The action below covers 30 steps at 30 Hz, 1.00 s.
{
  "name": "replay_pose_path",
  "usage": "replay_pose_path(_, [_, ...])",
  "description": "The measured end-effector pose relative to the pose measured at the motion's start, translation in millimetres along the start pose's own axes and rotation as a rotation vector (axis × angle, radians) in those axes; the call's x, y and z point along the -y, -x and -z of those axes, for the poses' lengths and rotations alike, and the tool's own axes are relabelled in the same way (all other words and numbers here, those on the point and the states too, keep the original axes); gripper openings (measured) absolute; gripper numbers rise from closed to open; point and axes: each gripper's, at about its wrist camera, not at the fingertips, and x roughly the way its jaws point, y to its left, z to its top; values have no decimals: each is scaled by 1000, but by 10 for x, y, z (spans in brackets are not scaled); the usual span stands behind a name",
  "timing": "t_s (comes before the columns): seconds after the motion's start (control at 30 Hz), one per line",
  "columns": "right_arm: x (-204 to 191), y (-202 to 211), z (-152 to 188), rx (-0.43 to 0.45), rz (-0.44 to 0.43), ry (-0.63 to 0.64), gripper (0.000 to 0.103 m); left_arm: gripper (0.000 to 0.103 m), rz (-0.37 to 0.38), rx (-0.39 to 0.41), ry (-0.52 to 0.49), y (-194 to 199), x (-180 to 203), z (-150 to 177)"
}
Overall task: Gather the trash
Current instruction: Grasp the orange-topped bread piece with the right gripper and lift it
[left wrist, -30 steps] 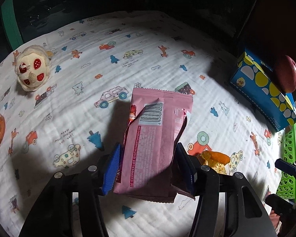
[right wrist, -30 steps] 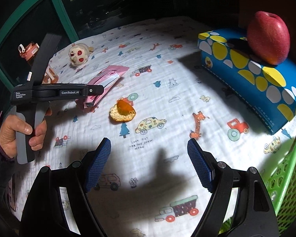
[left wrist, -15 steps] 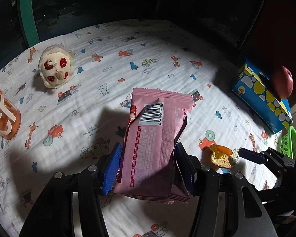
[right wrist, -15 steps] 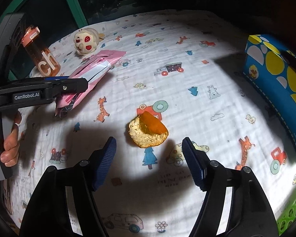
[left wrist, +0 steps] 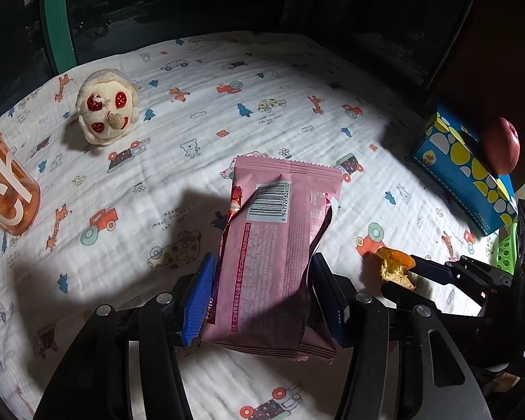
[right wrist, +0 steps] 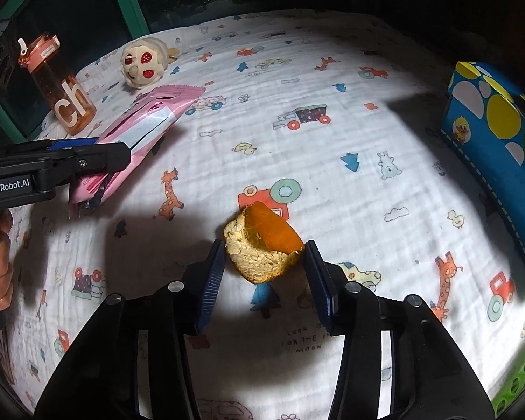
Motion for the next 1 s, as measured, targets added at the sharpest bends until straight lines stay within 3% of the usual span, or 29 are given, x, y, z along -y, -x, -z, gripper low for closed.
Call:
replay_pose_path(0.33, [26, 338, 149, 40, -21, -26, 42, 54, 23, 15, -18, 176, 198, 103])
replay_pose_path(0.4, [40, 436, 194, 52, -25, -33, 36, 54, 27, 20, -22, 227, 253, 134])
replay_pose_path(0.67, [108, 704, 353, 75, -29, -57, 36, 54, 37, 47, -32, 463, 442, 258])
replay_pose_path(0.73, [123, 723, 391, 73, -43, -68, 40, 54, 39, 52, -27, 509, 449, 277])
replay_pose_path(0.8, [120, 734, 425, 75, -52, -70, 54, 54, 36, 55, -26, 545, 449, 300])
replay_pose_path(1.0, [43, 593, 468, 45, -52, -48, 57, 54, 35, 57, -22, 576, 400, 318])
